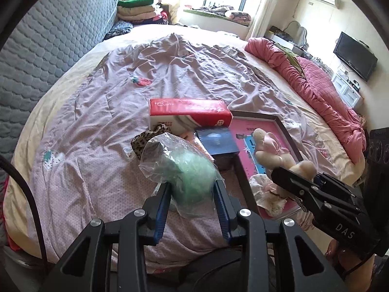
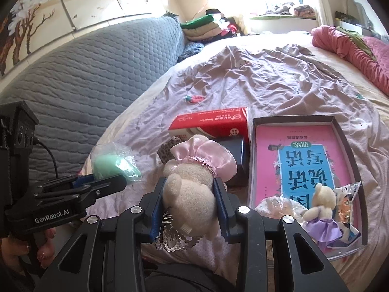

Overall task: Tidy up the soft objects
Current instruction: 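Carry the green sponge bag with the left gripper while the right gripper carries the bunny over the tray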

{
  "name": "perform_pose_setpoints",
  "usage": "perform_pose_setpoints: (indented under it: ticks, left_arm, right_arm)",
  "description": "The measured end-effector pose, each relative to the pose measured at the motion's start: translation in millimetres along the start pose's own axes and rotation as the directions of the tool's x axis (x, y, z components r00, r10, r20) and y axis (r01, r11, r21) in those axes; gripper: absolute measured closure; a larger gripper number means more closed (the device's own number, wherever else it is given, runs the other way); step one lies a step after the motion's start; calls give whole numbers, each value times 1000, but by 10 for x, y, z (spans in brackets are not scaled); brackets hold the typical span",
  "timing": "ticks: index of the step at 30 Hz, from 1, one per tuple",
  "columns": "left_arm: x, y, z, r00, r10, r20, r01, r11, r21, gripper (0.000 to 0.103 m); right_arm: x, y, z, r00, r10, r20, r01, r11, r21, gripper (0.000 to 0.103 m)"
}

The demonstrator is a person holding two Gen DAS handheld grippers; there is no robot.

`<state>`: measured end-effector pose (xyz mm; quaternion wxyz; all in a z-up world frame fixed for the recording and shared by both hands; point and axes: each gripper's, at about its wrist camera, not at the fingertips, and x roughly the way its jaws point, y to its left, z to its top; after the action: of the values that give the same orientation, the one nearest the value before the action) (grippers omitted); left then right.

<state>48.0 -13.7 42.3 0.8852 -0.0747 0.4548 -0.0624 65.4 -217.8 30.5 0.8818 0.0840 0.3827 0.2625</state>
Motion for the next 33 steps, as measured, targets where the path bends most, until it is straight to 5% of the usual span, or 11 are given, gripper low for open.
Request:
perform_pose_setpoints:
  ticks: [33]
  left_arm:
    - [-85, -812, -23, 1000, -22, -3, 22, 991, 132, 67]
  right_arm:
    - [-643, -518, 36, 989, -52, 137, 39, 994, 98, 64]
